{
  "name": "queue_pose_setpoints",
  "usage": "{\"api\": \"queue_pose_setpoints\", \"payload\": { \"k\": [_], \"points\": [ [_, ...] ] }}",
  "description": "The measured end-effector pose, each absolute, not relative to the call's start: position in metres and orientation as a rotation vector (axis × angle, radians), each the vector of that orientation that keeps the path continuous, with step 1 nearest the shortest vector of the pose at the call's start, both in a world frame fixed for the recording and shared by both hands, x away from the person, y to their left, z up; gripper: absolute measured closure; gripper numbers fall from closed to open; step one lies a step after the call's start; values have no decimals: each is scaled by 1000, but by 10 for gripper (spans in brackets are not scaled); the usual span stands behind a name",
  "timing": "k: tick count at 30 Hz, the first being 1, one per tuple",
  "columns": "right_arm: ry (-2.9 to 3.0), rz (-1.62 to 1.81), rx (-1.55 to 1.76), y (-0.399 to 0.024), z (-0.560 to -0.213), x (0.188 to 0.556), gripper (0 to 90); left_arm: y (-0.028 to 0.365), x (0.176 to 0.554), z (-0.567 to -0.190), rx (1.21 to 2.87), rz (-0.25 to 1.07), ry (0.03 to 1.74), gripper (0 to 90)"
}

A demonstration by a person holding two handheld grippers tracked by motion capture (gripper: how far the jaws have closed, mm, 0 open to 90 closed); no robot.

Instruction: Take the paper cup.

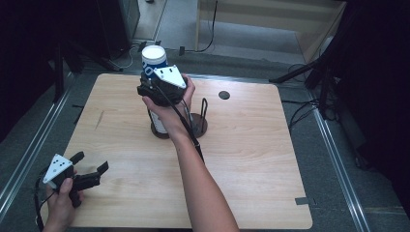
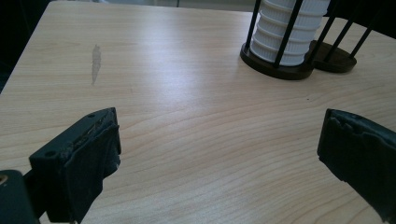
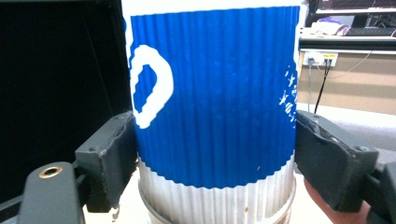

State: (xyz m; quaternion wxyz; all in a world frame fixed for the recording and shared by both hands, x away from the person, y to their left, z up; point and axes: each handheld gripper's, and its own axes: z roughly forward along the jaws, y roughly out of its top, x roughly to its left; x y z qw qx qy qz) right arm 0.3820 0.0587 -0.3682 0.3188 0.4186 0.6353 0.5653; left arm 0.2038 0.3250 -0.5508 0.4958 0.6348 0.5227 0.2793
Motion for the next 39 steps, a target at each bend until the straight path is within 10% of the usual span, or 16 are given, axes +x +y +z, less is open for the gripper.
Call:
{"api": "queue_pose_setpoints", "payload": {
  "k": [39],
  "points": [
    [1487, 1612, 1027, 43, -305, 367, 207, 329, 205, -551, 1484, 681, 1228, 3]
  ]
}}
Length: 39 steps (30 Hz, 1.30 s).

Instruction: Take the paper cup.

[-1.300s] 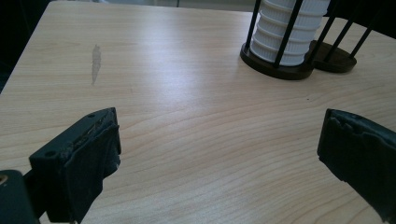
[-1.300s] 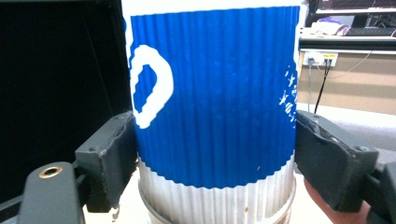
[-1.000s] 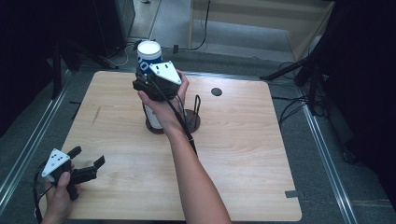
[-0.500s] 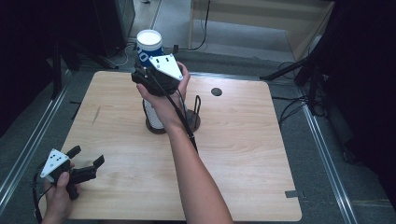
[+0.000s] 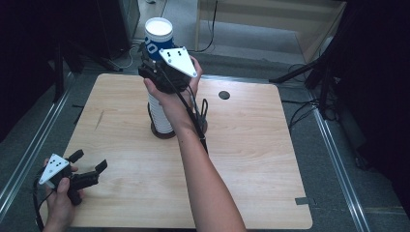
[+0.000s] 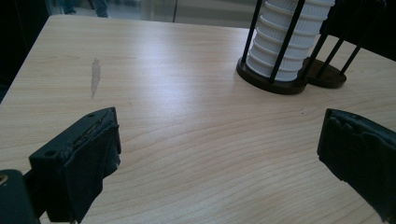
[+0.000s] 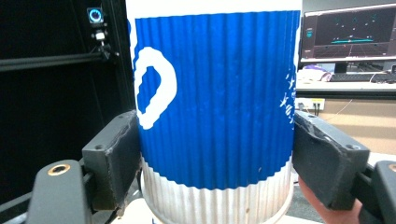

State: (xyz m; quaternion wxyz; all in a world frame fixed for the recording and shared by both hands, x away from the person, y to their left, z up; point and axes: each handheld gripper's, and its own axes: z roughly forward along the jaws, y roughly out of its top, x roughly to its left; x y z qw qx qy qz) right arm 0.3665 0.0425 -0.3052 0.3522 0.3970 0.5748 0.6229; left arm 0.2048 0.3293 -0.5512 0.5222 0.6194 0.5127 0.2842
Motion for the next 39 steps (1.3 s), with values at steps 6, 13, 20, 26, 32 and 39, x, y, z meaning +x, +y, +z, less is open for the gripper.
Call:
{"api": "queue_pose_setpoints", "payload": {
  "k": [6, 13, 20, 26, 32, 39],
  "points": [
    [1480, 1605, 1015, 34, -300, 363, 207, 330, 206, -551, 1484, 669, 1221, 4],
    [1460, 1600, 1024, 19, -297, 359, 206, 330, 206, -552, 1483, 670, 1217, 4],
    [1443, 1586, 1030, 0, -298, 355, 207, 330, 206, -552, 1490, 676, 1216, 4],
    [1436, 1563, 1047, -18, -305, 350, 206, 330, 207, -552, 1493, 677, 1214, 4],
    [1427, 1540, 1064, -35, -314, 345, 207, 329, 207, -552, 1494, 680, 1211, 4],
    [1419, 1521, 1073, -50, -323, 337, 206, 329, 207, -552, 1493, 680, 1211, 4]
  ]
}}
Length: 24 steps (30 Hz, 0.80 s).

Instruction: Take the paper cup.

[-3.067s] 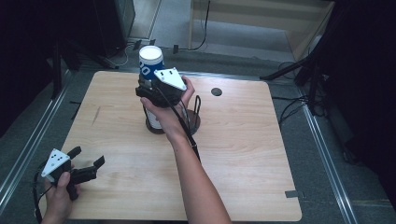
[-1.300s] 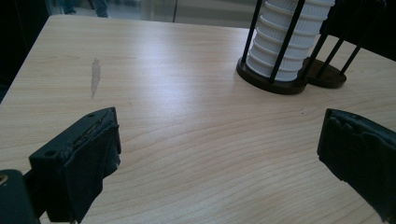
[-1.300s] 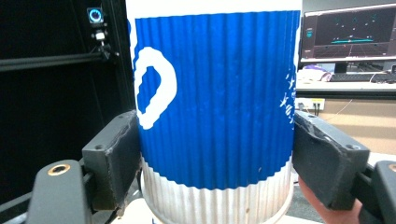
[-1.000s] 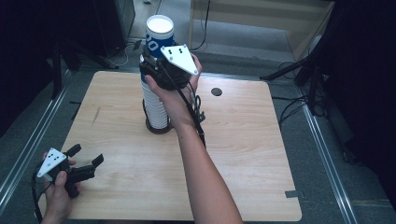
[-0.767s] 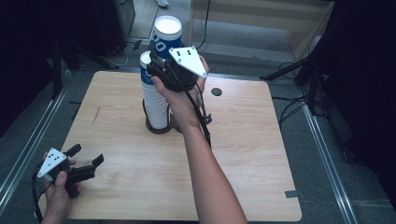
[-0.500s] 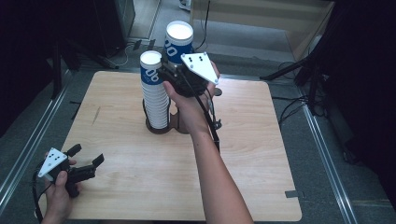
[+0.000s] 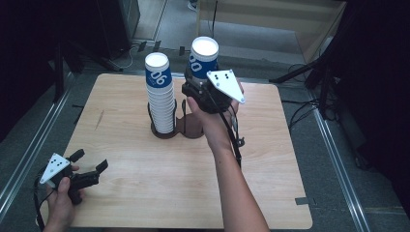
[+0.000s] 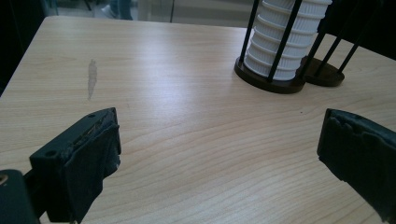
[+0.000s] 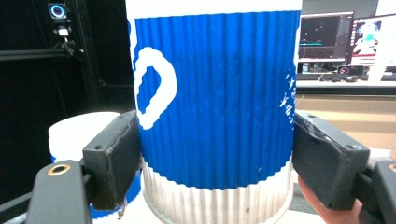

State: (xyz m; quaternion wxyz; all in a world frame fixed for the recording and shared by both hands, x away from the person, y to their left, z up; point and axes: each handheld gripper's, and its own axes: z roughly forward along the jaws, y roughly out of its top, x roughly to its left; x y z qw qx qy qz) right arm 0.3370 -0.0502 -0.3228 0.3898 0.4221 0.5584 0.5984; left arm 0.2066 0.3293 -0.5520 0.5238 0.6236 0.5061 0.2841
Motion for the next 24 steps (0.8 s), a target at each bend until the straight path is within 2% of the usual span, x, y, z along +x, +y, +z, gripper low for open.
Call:
{"api": "queue_pose_setpoints", "payload": {
  "k": [24],
  "points": [
    [1407, 1454, 1148, -101, -368, 309, 206, 329, 207, -552, 1502, 688, 1206, 4]
  ]
}}
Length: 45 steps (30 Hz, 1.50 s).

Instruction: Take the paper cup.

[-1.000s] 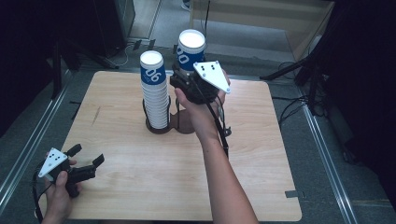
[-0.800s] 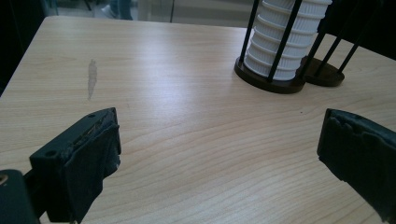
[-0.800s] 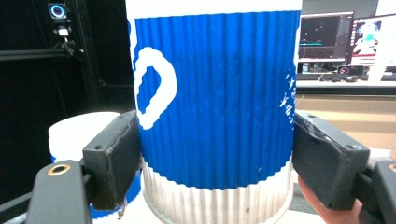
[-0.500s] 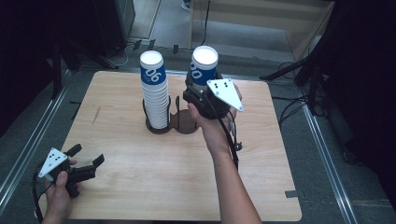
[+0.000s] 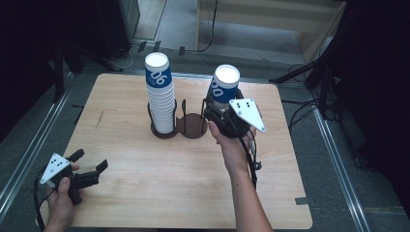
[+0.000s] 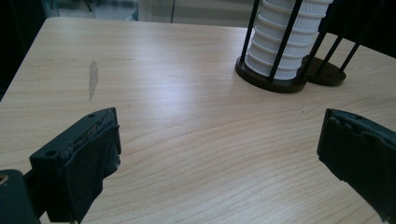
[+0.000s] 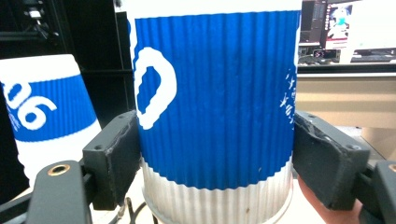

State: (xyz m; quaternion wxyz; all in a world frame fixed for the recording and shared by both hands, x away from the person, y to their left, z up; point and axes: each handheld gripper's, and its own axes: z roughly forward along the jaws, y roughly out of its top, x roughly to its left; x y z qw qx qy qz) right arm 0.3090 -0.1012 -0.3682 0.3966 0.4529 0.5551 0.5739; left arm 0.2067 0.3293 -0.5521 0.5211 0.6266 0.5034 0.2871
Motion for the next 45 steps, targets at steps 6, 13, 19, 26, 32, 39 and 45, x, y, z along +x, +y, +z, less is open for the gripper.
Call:
{"api": "queue_pose_setpoints", "payload": {
  "k": [6, 13, 19, 26, 32, 39, 45],
  "points": [
    [1403, 1428, 1158, -112, -380, 304, 206, 329, 206, -552, 1488, 725, 1229, 114],
    [1405, 1416, 1190, -125, -395, 297, 206, 329, 206, -551, 1499, 704, 1231, 137],
    [1403, 1394, 1207, -133, -408, 290, 206, 330, 206, -551, 1528, 649, 1211, 24],
    [1408, 1377, 1228, -142, -424, 282, 206, 330, 207, -550, 1555, 628, 1214, 23],
    [1421, 1370, 1248, -147, -439, 276, 206, 331, 210, -549, 1565, 605, 1232, 23],
    [1422, 1340, 1232, -150, -450, 265, 205, 335, 213, -549, 1542, 569, 1269, 23],
    [1434, 1333, 1238, -152, -457, 260, 205, 332, 214, -538, 1530, 589, 1261, 23]
  ]
}}
